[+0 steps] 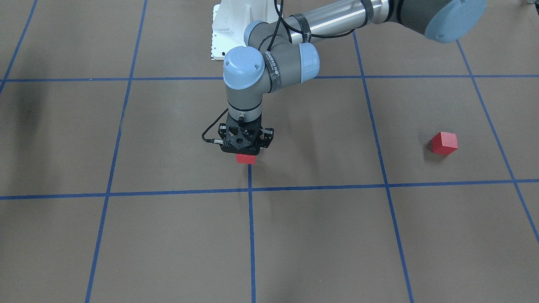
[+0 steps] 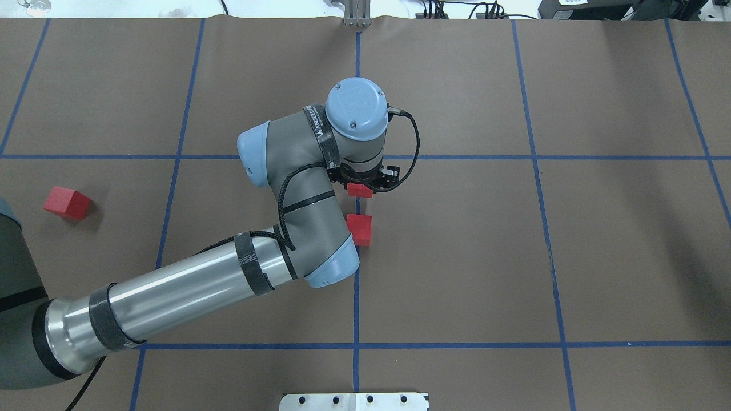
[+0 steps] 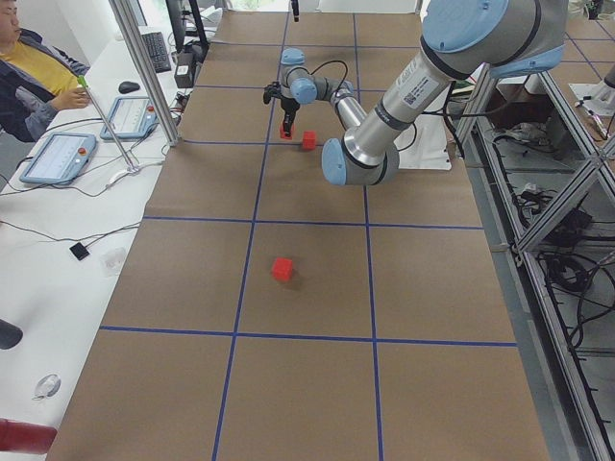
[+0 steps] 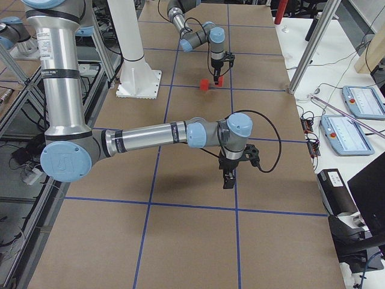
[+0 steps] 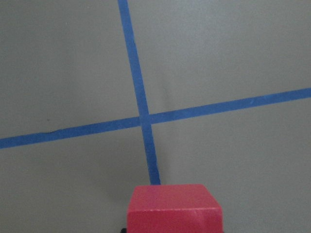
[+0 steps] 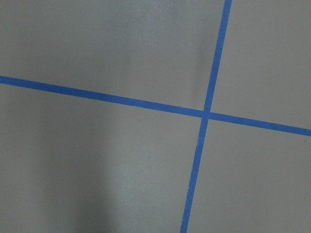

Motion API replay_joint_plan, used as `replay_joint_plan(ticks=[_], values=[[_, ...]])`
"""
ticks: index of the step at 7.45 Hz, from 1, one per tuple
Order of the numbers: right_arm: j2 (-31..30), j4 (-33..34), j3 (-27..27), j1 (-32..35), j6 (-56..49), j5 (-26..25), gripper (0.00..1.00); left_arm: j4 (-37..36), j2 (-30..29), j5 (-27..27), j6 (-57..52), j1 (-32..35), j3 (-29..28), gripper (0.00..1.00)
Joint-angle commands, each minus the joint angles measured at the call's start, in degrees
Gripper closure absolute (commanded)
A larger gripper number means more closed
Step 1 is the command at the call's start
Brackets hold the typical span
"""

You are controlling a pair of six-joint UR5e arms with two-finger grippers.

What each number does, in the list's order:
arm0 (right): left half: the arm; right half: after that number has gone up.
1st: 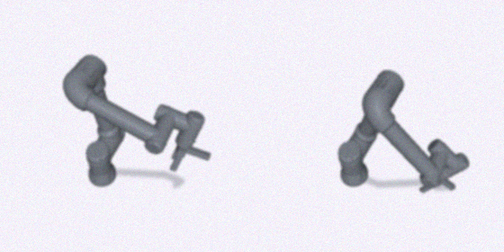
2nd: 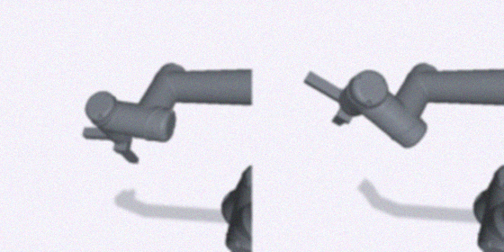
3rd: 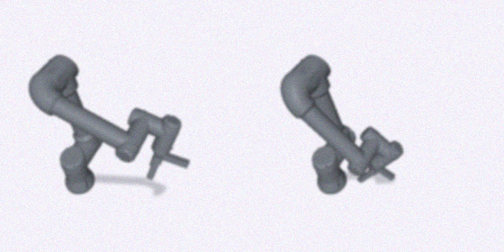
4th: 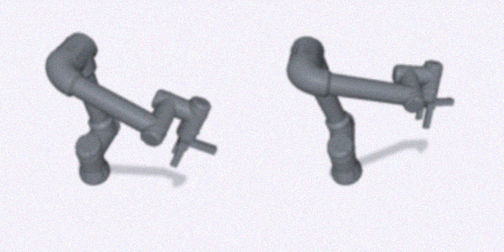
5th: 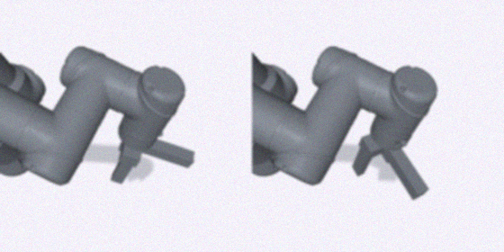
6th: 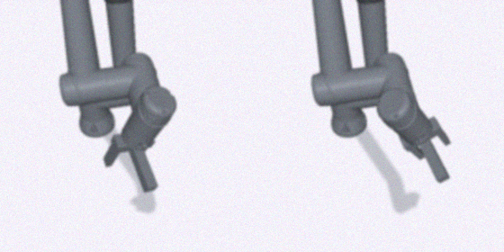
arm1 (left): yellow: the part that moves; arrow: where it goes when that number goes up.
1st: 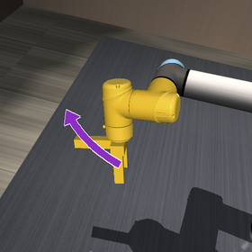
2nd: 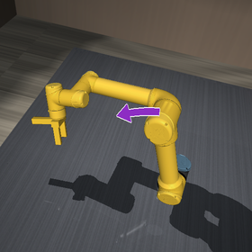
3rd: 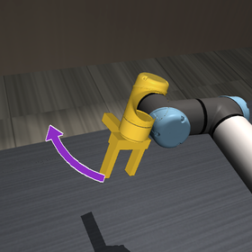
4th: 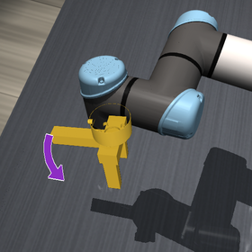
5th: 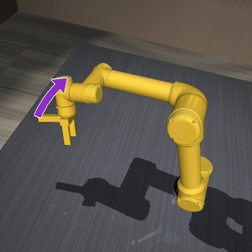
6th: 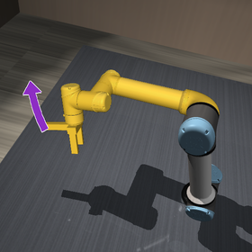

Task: Form red blocks into L shape at center
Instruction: 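Carry the cube with the left gripper beside the center cube, then lower the cube against the center cube's far side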

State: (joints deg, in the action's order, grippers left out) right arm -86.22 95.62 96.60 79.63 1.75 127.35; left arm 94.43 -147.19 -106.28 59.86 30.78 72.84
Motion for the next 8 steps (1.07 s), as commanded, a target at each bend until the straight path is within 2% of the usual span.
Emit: replay_joint_plan(ticks=[1, 5, 8], values=[[0.0, 0.0, 0.0, 0.0, 0.0, 0.0, 0.00, -0.1, 0.2, -0.2, 1.2, -0.9, -0.2, 1.00], [0.0, 0.0, -0.1, 0.0, 0.0, 0.0, 0.00, -0.1, 0.4, -0.4, 3.1, -1.9, -0.2, 0.89], [0.0, 0.0, -0.4, 0.0, 0.0, -0.1, 0.00, -0.1, 0.4, -0.5, 3.2, -2.0, -0.1, 0.86]])
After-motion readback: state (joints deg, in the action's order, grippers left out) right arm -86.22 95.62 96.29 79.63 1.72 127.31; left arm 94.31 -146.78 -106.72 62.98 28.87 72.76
